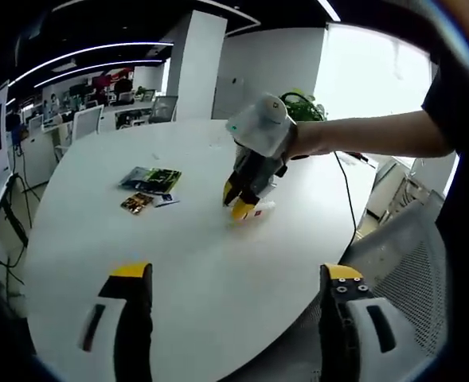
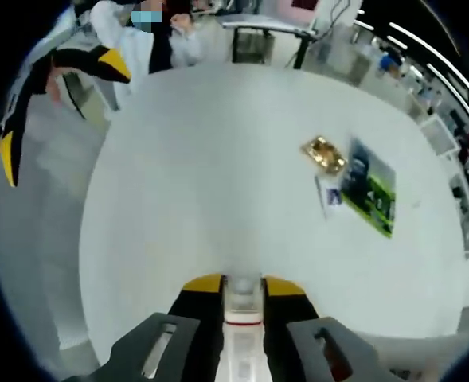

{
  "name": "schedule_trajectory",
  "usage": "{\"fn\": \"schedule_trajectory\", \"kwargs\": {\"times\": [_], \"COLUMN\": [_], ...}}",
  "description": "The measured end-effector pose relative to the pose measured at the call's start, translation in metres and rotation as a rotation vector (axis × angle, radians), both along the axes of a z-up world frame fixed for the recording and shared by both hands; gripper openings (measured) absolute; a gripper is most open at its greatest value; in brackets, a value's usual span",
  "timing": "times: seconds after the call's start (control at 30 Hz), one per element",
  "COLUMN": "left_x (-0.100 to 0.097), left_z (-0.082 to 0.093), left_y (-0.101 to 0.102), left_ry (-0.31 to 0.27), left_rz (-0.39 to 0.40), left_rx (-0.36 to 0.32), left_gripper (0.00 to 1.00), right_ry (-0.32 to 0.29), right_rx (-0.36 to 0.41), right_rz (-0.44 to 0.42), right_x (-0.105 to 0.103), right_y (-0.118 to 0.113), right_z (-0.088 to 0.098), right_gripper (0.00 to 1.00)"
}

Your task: Arrange the skincare products in the storage area until every visible bottle or jar stands upright without overlapping.

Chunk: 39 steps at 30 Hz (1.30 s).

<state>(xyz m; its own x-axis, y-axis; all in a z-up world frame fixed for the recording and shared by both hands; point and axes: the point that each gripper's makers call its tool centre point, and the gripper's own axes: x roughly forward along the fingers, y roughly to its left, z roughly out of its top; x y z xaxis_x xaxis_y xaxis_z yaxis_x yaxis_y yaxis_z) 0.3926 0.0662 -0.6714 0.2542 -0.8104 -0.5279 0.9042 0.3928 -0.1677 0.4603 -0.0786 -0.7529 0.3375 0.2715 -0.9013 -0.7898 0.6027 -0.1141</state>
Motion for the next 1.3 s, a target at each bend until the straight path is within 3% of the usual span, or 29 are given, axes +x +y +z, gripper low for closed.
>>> {"fn": "schedule_trajectory", "kwargs": {"times": [0.2,0.53,0.77,0.87,0.9,0.97,1.13,1.3], "left_x": [0.0,-0.008,-0.006,-0.005,-0.005,-0.005,-0.013,-0.019], "left_z": [0.006,0.014,0.022,0.023,0.023,0.022,0.021,0.02], "left_y": [-0.002,-0.013,-0.012,-0.01,-0.009,-0.007,-0.01,-0.013], "left_ry": [-0.012,-0.036,-0.057,-0.062,-0.065,-0.067,-0.069,-0.069], "left_rz": [-0.009,-0.054,-0.06,-0.055,-0.054,-0.052,-0.066,-0.083], "left_rx": [0.005,0.022,0.032,0.038,0.042,0.053,0.066,0.08], "left_gripper": [0.82,0.81,0.81,0.81,0.81,0.81,0.81,0.81], "right_ry": [-0.059,-0.118,-0.228,-0.3,-0.295,-0.36,-0.396,-0.407], "right_rx": [0.04,0.126,0.248,0.289,0.323,0.371,0.443,0.455], "right_rz": [-0.005,-0.032,-0.068,-0.046,-0.073,-0.066,-0.118,-0.121], "right_x": [0.0,-0.008,-0.006,-0.003,-0.005,-0.002,-0.006,-0.012], "right_y": [-0.001,-0.005,-0.005,-0.004,-0.003,-0.003,-0.01,-0.017], "right_z": [0.02,0.038,0.056,0.065,0.066,0.075,0.079,0.078], "right_gripper": [0.09,0.09,0.09,0.09,0.09,0.09,0.09,0.09]}}
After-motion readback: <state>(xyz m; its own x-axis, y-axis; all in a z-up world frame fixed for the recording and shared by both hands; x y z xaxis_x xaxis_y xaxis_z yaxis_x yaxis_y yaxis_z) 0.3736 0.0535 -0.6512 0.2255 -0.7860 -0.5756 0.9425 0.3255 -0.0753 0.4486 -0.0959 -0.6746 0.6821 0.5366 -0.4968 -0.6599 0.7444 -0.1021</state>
